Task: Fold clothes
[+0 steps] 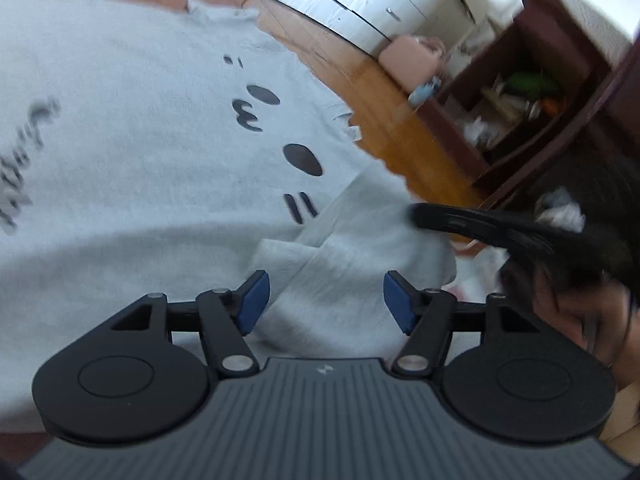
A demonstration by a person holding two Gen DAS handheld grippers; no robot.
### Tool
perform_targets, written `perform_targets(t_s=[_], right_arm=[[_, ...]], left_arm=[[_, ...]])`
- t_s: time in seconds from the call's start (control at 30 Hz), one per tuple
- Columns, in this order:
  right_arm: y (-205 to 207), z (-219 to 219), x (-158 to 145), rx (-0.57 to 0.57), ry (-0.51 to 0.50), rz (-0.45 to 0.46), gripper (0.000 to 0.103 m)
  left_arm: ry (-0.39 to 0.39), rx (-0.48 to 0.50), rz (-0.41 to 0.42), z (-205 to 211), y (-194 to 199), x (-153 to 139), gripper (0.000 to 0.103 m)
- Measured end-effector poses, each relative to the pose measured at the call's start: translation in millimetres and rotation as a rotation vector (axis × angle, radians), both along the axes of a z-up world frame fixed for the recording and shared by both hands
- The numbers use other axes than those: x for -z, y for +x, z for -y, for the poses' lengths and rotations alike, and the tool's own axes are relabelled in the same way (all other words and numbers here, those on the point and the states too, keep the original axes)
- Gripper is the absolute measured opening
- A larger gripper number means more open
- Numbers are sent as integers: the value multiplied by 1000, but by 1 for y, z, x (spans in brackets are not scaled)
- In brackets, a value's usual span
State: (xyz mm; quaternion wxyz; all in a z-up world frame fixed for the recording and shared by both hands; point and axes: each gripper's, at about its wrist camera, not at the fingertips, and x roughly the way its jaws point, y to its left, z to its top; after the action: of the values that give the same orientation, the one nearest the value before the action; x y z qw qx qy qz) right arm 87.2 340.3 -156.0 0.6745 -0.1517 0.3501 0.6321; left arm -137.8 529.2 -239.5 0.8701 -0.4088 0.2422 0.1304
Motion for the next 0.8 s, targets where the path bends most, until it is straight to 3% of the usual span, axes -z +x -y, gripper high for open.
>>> perform_targets(t_s=[0.03, 0.1, 0.2, 0.27, 0.3, 0.43, 0.5, 0.53, 0.57, 0.6, 0.63, 0.67, 0.7, 0.73, 0.77, 0.8], right_arm=[[1, 15, -3, 3, 29, -14, 2], [3, 35, 8, 2, -34, -37, 2], [-2, 61, 25, -61, -156, -22, 2], [-8, 74, 31, -139, -230, -59, 2], [-17, 81, 33, -193, -284, -65, 2], [-49, 93, 38, -354, -460, -26, 2], [-51, 87, 37, -352, -492, -6, 4], [-49, 83, 35, -331, -491, 0, 6], [-42, 81, 29, -280, -461, -9, 12], [-34, 79, 23, -227, -427, -29, 19], [-23, 80, 18, -167, -383, -82, 39], [-11, 80, 13, -108, -338, -135, 55], [0, 81, 8, -48, -293, -188, 56], [10, 81, 4, 8, -255, -243, 56], [17, 80, 3, 48, -239, -303, 56], [19, 79, 3, 65, -233, -347, 56]], left_arm=[[-52, -12, 11, -4, -1, 2, 68], [-130, -24, 40, -9, -5, 4, 68], [-97, 20, 4, -6, -3, -1, 59], [-73, 49, -21, -4, -1, -5, 21], [-61, 64, -33, -2, 0, -6, 19], [-13, 123, -83, 2, 3, -13, 19], [-27, 113, -83, 4, 3, -12, 30], [-39, 107, -81, 4, 2, -10, 48], [-54, 108, -85, 5, 3, -6, 60], [-61, 124, -91, 7, 5, -4, 61], [-68, 140, -98, 9, 6, -2, 61], [-49, 155, -107, 12, 7, -3, 57], [-30, 170, -115, 16, 8, -4, 53], [-10, 185, -124, 19, 9, -6, 19], [-11, 201, -138, 22, 10, -6, 3], [-34, 197, -146, 22, 9, -6, 3]])
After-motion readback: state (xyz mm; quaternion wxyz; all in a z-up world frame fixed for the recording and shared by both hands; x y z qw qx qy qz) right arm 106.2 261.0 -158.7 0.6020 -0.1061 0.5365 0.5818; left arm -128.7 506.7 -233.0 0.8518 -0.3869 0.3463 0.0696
